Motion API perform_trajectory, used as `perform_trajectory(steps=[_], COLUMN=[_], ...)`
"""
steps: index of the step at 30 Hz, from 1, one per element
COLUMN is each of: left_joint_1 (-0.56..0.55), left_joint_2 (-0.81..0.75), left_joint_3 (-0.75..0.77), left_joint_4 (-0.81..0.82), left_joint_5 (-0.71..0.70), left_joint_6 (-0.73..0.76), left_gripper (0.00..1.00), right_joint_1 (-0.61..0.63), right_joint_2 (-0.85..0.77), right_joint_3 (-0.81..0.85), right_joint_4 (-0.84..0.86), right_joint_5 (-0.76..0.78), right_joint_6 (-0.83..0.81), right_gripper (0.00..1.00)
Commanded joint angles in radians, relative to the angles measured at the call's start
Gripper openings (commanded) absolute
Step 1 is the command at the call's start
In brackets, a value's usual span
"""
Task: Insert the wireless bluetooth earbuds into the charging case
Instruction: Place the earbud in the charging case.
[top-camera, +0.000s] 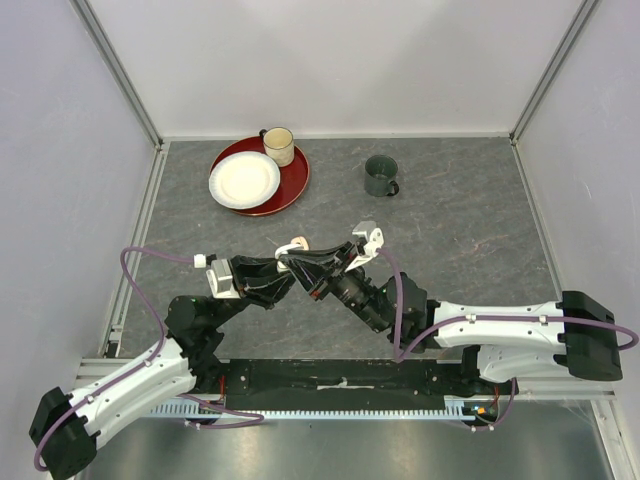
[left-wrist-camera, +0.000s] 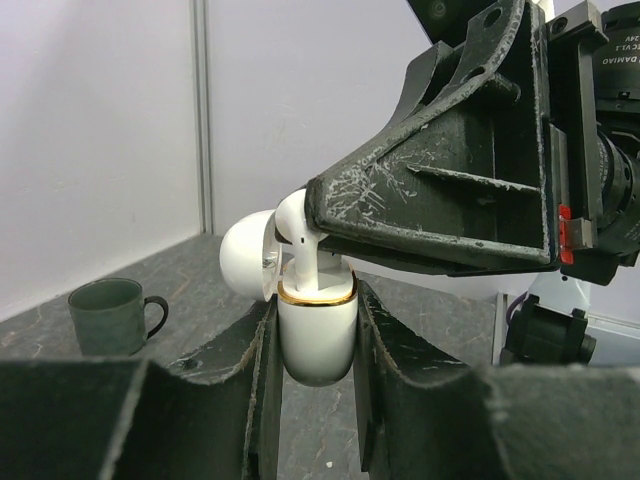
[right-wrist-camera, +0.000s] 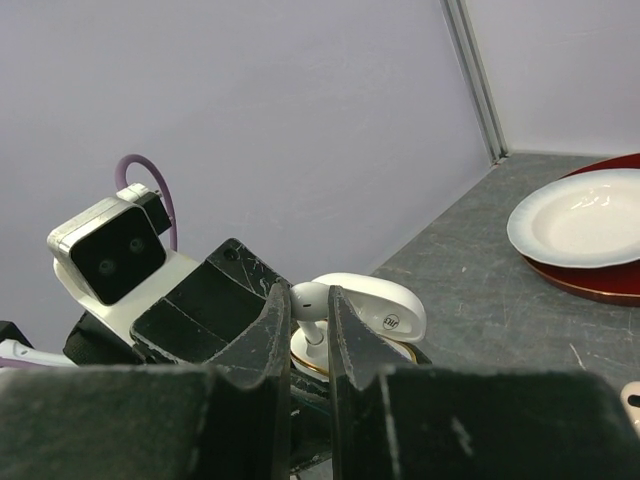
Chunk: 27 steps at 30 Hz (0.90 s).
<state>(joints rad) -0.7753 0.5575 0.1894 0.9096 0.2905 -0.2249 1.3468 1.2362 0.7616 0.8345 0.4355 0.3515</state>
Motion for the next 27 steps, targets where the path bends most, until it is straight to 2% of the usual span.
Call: perform_trajectory(steps=[1, 7, 27], left_joint_1=[0.001, 0.002, 0.002], left_joint_2=[-0.022, -0.044, -0.044], left_joint_3=[0.018, 0.008, 0.013], left_joint_4=[0.066, 0.066, 0.071], left_joint_5=[-0.016, -0.042, -0.070], left_joint_6=[0.015, 0.022, 0.045], left_gripper=[0.02, 0.02, 0.02], right_joint_1=[0.018, 0.029, 0.051], right_joint_2=[0.005, -0.014, -0.017], right_joint_3=[0.018, 0.015, 0.044], right_joint_4=[-0.083, -0.132, -0.198], right_joint_5=[0.032, 0.094, 0.126], right_joint_6=[-0.026, -0.048, -0.095], right_gripper=[0.00, 0.00, 0.00])
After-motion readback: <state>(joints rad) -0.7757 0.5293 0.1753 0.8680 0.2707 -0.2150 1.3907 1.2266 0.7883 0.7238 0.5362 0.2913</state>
